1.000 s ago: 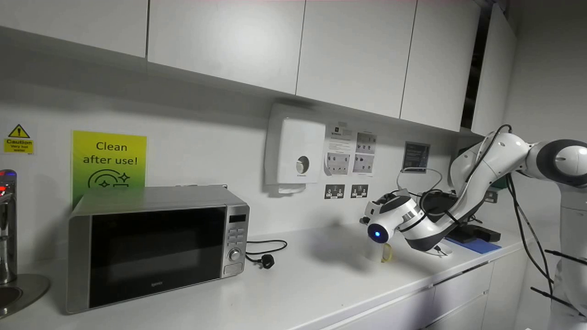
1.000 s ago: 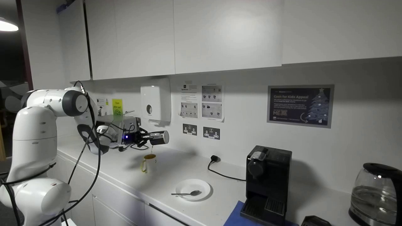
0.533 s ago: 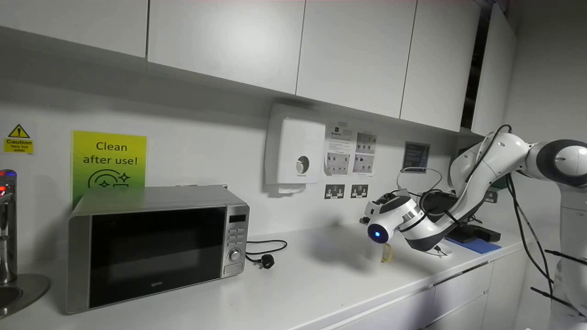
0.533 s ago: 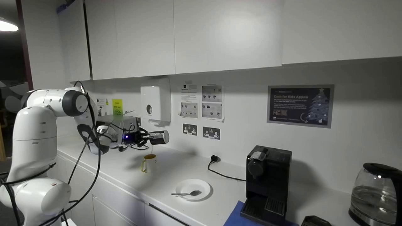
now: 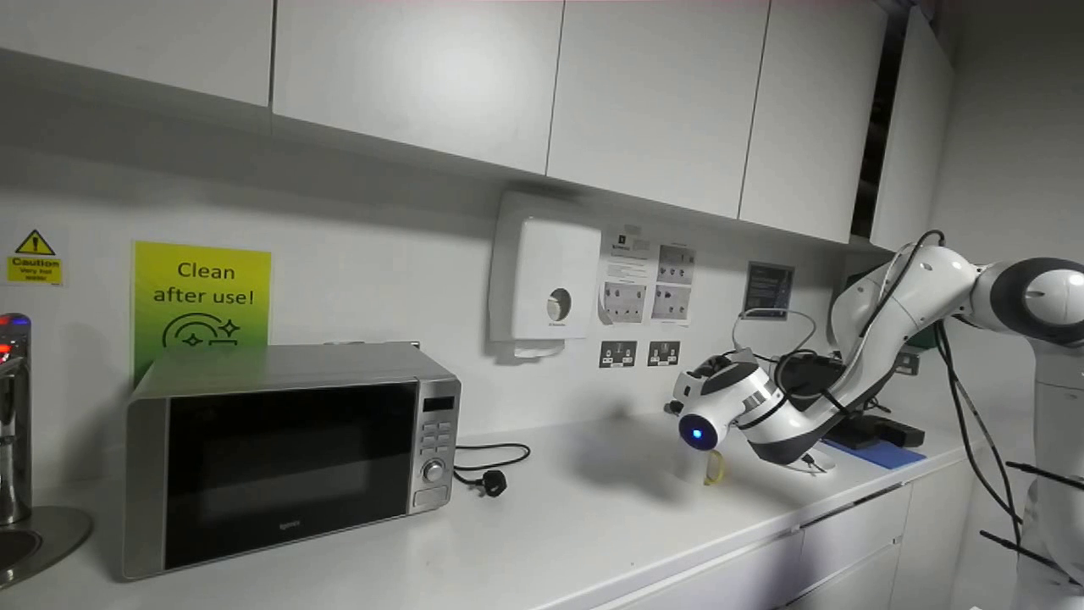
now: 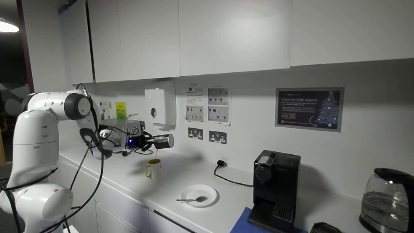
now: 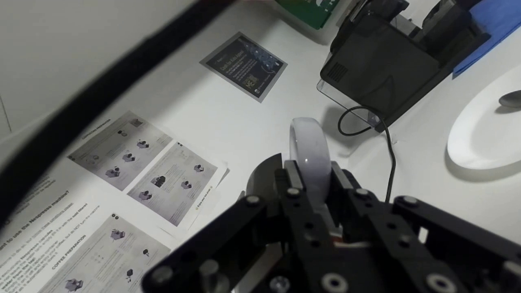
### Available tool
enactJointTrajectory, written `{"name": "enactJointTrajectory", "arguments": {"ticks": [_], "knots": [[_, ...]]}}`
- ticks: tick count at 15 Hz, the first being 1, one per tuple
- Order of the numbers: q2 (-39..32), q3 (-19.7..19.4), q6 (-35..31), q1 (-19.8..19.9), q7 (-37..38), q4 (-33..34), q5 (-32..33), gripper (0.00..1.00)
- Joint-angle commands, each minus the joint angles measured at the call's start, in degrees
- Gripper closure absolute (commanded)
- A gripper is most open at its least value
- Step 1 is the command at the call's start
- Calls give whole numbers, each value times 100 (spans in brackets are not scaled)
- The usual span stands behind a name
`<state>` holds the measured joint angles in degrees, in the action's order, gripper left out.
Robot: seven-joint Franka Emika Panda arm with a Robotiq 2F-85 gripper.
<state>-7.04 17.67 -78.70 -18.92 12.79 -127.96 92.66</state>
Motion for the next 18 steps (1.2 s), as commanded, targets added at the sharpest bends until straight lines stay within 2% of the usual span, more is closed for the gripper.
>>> {"name": "enactJointTrajectory", "arguments": {"ticks": [1,18], "knots": [[1,46,477,-62,156,-20,257,95],[13,49,676,-102,191,-62,393,95]]}}
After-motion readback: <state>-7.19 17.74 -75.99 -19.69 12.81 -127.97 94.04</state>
